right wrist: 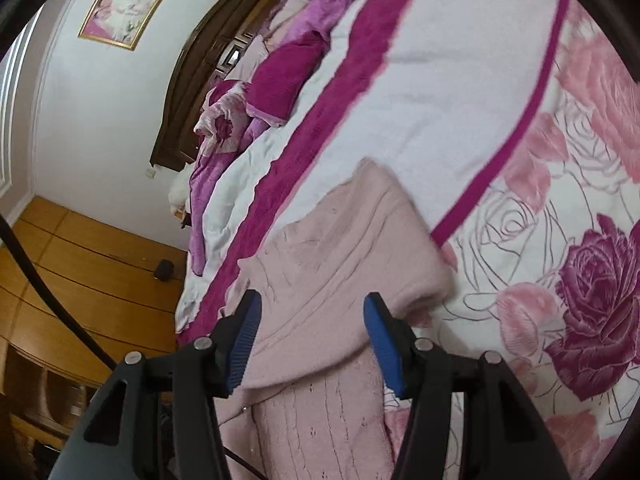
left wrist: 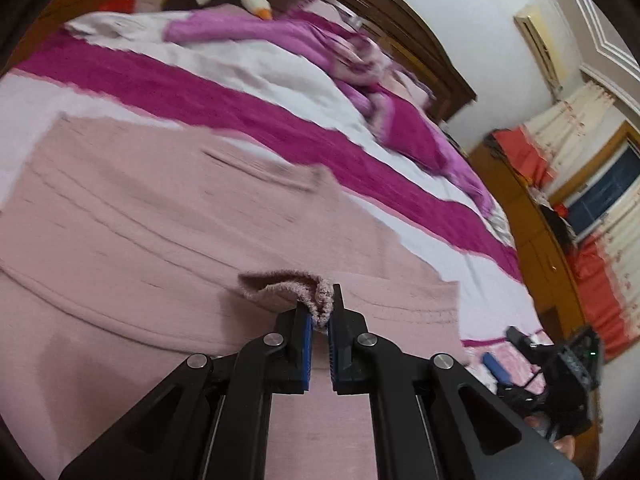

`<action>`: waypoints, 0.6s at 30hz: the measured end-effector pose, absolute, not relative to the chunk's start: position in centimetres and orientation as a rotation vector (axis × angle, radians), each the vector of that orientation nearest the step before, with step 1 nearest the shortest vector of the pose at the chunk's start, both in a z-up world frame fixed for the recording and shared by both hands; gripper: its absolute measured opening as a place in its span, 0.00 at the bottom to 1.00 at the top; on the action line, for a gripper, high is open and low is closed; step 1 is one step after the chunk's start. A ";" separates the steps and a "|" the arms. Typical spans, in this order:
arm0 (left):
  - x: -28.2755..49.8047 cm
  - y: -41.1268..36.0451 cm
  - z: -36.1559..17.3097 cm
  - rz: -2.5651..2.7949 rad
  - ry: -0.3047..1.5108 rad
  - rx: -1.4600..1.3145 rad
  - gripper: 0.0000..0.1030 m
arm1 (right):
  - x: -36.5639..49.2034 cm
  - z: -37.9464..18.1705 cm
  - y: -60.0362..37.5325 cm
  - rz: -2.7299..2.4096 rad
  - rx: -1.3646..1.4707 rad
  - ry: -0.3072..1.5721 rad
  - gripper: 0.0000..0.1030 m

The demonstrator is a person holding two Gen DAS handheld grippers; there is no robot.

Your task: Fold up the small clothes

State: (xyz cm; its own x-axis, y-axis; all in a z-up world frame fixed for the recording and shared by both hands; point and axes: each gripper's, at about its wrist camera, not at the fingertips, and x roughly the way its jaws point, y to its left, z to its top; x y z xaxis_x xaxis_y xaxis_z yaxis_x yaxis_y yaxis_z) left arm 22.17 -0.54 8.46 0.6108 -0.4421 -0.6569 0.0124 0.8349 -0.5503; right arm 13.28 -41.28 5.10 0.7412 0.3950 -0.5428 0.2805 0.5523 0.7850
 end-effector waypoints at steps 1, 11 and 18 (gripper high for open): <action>22.2 0.6 8.6 -0.256 0.876 -0.529 0.00 | 13.4 5.3 -41.0 0.082 1.008 0.766 0.55; 22.7 8.7 8.4 -0.135 0.875 -0.540 0.00 | 14.2 5.3 -39.3 0.053 0.958 0.814 0.55; 23.2 11.4 6.0 -0.110 0.913 -0.603 0.00 | 14.7 5.9 -38.9 -0.010 0.868 0.825 0.55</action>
State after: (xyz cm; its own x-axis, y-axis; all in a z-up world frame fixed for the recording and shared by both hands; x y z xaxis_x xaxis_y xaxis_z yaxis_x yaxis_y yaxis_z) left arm 23.23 11.45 5.98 0.6183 -0.3375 -0.7098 -0.1594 0.8305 -0.5337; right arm 14.66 -38.95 5.87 0.6981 0.3094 -0.6457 0.3253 0.6663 0.6710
